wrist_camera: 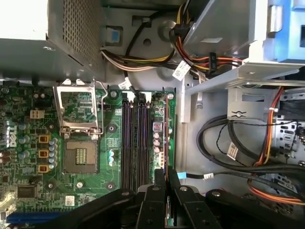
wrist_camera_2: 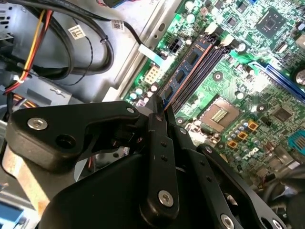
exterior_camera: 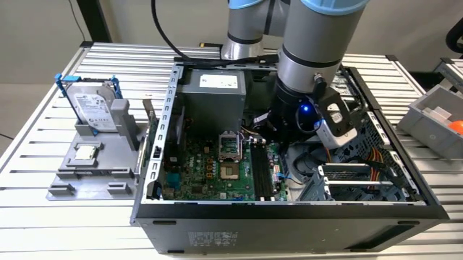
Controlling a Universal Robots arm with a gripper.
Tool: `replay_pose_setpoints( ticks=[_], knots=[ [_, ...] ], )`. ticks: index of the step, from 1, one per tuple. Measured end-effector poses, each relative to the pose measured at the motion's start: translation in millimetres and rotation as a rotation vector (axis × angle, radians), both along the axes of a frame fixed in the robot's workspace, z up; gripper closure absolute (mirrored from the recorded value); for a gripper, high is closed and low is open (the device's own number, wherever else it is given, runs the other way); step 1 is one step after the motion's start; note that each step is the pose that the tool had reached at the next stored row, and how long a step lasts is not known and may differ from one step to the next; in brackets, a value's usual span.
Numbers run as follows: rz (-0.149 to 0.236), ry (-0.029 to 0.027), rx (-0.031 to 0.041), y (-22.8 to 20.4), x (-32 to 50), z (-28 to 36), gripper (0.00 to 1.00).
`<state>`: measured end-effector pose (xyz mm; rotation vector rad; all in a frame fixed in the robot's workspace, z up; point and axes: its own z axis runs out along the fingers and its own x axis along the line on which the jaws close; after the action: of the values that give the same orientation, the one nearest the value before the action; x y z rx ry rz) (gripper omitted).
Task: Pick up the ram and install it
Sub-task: 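Insert the ram into the slot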
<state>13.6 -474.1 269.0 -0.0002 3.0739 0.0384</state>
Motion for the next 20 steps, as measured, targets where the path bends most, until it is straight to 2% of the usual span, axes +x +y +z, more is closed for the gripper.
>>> replay_pose_setpoints(
  ticks=[8, 20],
  knots=[
    [0.0, 0.0, 0.0001, -0.1, -6.5, -14.5, 1.0],
    [-0.001, 0.0, 0.0, -4.3, -7.1, -36.4, 1.0]
  ],
)
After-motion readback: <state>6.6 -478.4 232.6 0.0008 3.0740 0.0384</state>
